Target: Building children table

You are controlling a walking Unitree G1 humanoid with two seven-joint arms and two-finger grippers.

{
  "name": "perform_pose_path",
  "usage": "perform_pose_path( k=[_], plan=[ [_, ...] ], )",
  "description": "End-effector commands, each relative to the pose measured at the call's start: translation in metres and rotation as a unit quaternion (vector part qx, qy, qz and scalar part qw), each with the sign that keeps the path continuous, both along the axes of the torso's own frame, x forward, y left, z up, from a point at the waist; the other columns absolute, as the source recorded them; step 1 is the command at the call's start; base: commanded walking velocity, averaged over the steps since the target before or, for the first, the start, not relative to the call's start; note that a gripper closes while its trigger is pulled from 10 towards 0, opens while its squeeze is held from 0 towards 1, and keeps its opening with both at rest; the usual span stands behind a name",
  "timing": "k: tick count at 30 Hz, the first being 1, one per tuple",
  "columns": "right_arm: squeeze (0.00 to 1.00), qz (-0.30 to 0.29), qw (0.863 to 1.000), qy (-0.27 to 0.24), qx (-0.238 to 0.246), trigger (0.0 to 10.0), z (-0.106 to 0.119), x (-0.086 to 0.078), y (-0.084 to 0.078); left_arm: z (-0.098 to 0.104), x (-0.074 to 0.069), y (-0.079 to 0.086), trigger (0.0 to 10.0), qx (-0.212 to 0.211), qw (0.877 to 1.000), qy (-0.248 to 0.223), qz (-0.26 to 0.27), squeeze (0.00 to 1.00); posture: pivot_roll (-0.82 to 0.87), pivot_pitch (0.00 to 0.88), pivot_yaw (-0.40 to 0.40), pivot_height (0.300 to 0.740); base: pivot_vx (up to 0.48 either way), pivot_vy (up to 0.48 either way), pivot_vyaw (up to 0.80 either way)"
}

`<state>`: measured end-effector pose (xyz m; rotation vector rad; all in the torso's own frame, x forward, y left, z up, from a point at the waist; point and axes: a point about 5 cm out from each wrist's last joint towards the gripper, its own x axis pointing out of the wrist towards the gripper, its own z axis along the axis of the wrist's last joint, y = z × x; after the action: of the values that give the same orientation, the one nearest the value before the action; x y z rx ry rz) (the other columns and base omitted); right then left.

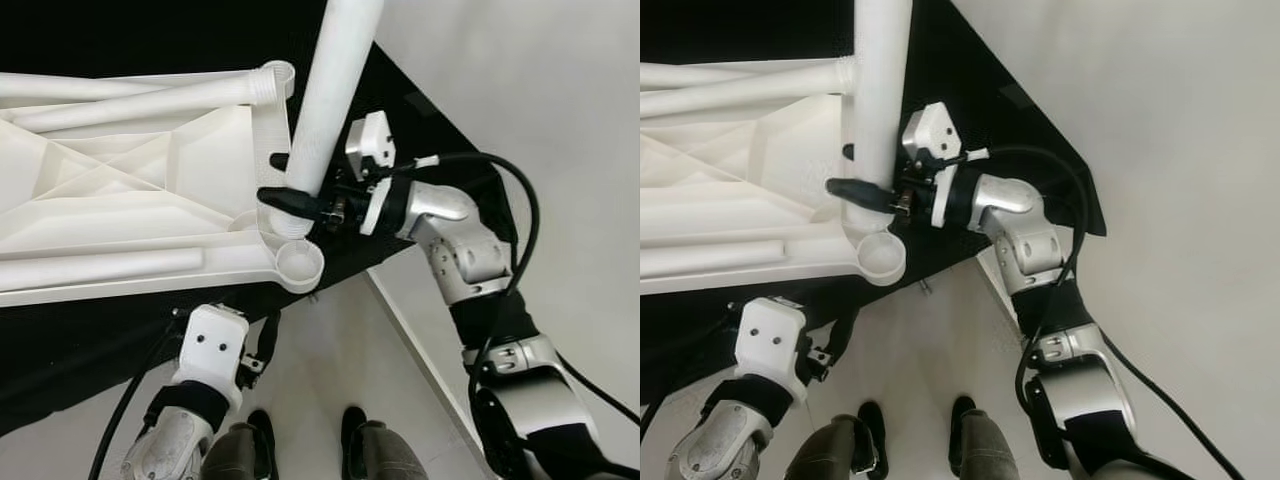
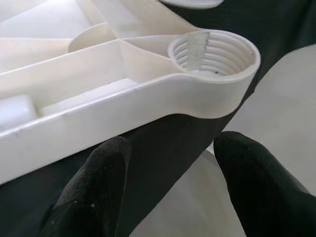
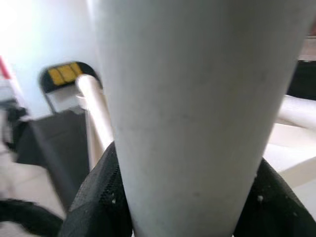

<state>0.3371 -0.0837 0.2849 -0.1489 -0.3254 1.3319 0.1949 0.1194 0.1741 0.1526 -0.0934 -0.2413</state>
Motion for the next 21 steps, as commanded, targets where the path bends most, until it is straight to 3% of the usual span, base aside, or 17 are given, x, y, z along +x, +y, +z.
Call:
perform_pose_path(
  k=[1, 6, 12, 13, 14, 15, 21],
  plan=[
    [0.00, 0.038, 0.999, -0.003, 0.002, 0.0, 0.003, -0.009, -0.006, -0.005, -0.003, -0.003, 10.0, 0.019, 0.999, 0.015, -0.023, 0.00, -0.03, 0.320, -0.038, 0.740, 0.000, 0.000, 0.00],
    [0.00, 0.068, 0.997, -0.011, -0.044, 0.0, -0.007, -0.017, -0.002, -0.005, -0.005, -0.008, 10.0, 0.043, 0.997, 0.016, -0.066, 0.00, -0.03, 0.311, -0.030, 0.740, 0.000, 0.000, 0.00],
    [0.00, 0.094, 0.994, -0.001, -0.051, 0.0, -0.020, -0.012, 0.022, -0.008, -0.020, -0.018, 10.0, 0.077, 0.988, 0.032, -0.132, 0.00, -0.02, 0.317, -0.017, 0.740, 0.000, 0.000, 0.00],
    [0.00, 0.095, 0.994, -0.002, -0.051, 2.6, -0.021, -0.009, 0.027, -0.009, -0.026, -0.020, 10.0, 0.077, 0.986, 0.039, -0.142, 0.00, -0.01, 0.325, -0.014, 0.740, 0.000, 0.000, 0.00],
    [0.00, 0.096, 0.994, -0.004, -0.050, 2.6, -0.021, -0.008, 0.030, -0.010, -0.030, -0.022, 10.0, 0.076, 0.985, 0.044, -0.149, 0.00, -0.01, 0.328, -0.014, 0.740, 0.000, 0.000, 0.00],
    [0.00, 0.111, 0.993, -0.001, -0.050, 10.0, -0.019, -0.008, 0.033, -0.010, -0.036, -0.024, 10.0, 0.072, 0.984, 0.052, -0.155, 0.00, 0.00, 0.337, -0.014, 0.740, 0.000, 0.000, 0.00],
    [0.00, 0.168, 0.984, 0.000, -0.056, 10.0, -0.012, -0.010, 0.036, -0.010, -0.044, -0.021, 10.0, 0.075, 0.986, 0.053, -0.140, 0.00, 0.02, 0.369, -0.008, 0.740, 0.000, 0.000, 0.00]
  ],
)
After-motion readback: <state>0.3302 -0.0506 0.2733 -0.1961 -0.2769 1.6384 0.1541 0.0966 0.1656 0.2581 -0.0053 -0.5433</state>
